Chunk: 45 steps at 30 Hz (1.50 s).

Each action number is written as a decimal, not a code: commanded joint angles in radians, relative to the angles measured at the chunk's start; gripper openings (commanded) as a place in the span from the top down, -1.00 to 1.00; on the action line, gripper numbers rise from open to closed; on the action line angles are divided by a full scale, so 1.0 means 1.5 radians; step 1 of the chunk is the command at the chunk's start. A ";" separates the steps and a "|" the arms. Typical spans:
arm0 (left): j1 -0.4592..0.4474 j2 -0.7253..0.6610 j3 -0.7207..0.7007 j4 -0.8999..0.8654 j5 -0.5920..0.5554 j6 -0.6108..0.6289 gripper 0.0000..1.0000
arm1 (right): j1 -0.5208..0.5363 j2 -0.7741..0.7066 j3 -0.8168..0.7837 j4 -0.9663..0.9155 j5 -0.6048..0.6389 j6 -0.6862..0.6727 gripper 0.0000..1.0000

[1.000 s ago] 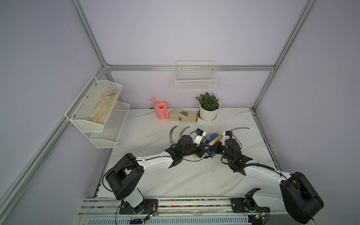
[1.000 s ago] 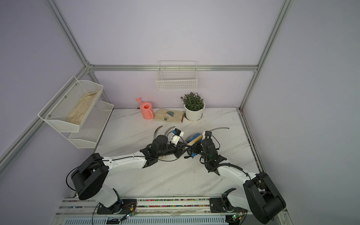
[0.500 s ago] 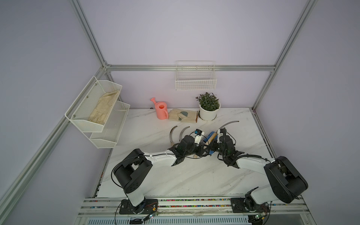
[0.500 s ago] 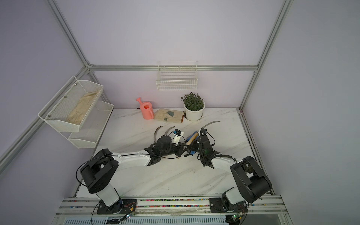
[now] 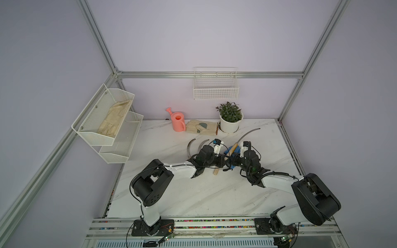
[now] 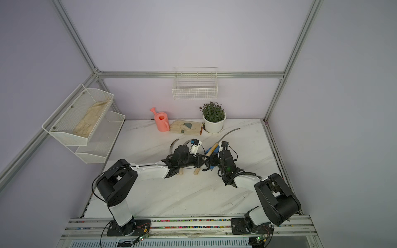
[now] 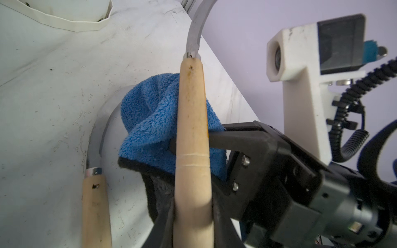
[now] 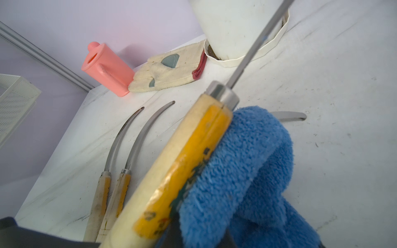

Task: Wipe small sickles with rags
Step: Adjust the small sickle.

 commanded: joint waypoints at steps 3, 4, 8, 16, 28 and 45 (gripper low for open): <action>-0.012 0.006 0.016 0.001 0.084 -0.022 1.00 | 0.008 -0.014 0.038 0.093 0.013 -0.022 1.00; -0.014 0.002 0.011 0.001 0.089 -0.023 1.00 | 0.008 -0.014 0.046 0.095 0.014 -0.028 1.00; -0.022 -0.014 -0.009 0.001 0.089 -0.018 1.00 | 0.009 0.006 0.075 0.119 0.003 -0.053 1.00; -0.031 -0.007 -0.017 0.001 0.113 -0.019 1.00 | 0.008 0.043 0.113 0.160 -0.065 -0.139 1.00; -0.035 -0.023 -0.047 0.008 0.127 -0.015 1.00 | 0.004 0.078 0.106 0.204 -0.103 -0.208 1.00; 0.043 -0.028 -0.102 0.172 0.193 -0.086 1.00 | 0.002 0.035 0.085 0.119 0.007 -0.126 1.00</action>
